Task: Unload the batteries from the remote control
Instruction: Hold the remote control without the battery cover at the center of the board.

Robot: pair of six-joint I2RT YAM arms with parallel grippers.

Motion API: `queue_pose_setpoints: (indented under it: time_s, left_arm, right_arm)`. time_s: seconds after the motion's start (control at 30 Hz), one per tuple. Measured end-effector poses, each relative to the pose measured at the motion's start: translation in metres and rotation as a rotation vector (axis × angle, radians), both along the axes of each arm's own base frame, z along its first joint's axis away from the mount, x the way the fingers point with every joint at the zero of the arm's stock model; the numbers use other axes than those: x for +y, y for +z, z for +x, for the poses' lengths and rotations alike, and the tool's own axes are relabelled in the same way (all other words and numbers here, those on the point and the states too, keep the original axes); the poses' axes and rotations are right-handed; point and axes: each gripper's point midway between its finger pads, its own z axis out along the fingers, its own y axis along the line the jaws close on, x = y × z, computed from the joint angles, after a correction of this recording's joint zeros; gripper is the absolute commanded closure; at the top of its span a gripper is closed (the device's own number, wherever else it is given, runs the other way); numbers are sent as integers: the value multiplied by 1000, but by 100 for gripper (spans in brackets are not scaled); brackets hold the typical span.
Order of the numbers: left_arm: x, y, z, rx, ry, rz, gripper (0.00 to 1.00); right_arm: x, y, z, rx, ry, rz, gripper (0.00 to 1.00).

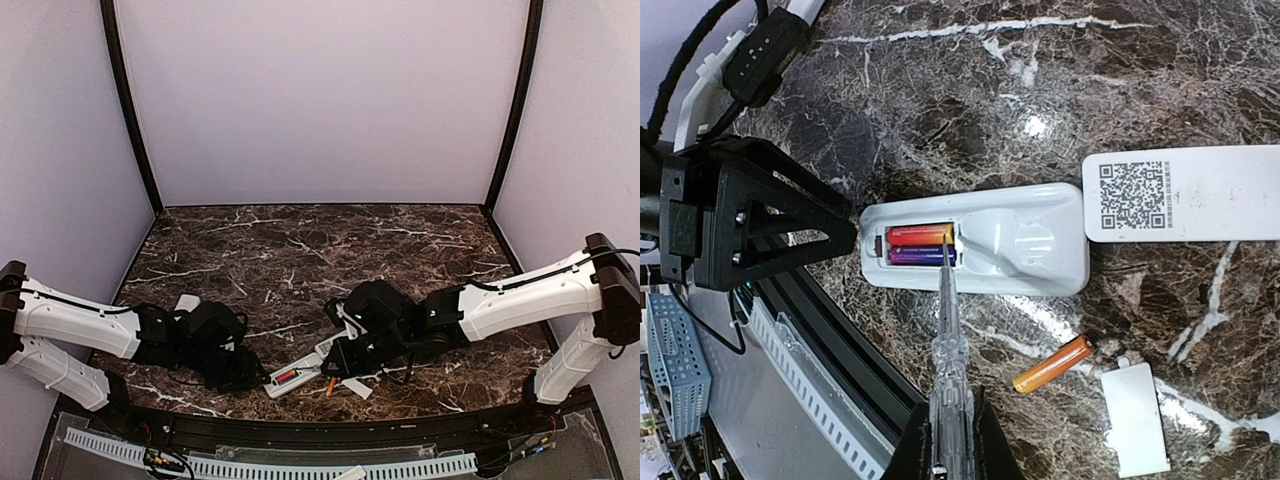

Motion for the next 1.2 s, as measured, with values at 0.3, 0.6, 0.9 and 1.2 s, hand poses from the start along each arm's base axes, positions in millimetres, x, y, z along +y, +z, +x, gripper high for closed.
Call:
queue_pose_setpoints:
  time_s: [0.3,0.6,0.9,1.2]
  left_arm:
    - [-1,-3,-1,9,-4,3,56]
    - [-4,-9,-2,26,-12,4,62]
    - [-8,-9,-1,23,-16,-11,66]
    - [-12,-9,0,25,-21,-23,71]
  right_arm:
    - [9,-1,1,4,6,-5,100]
    - [3,-6,-2,8,2,-48,100]
    - [4,-6,-3,5,3,-54,100]
    - [7,-7,-4,8,8,-46,100]
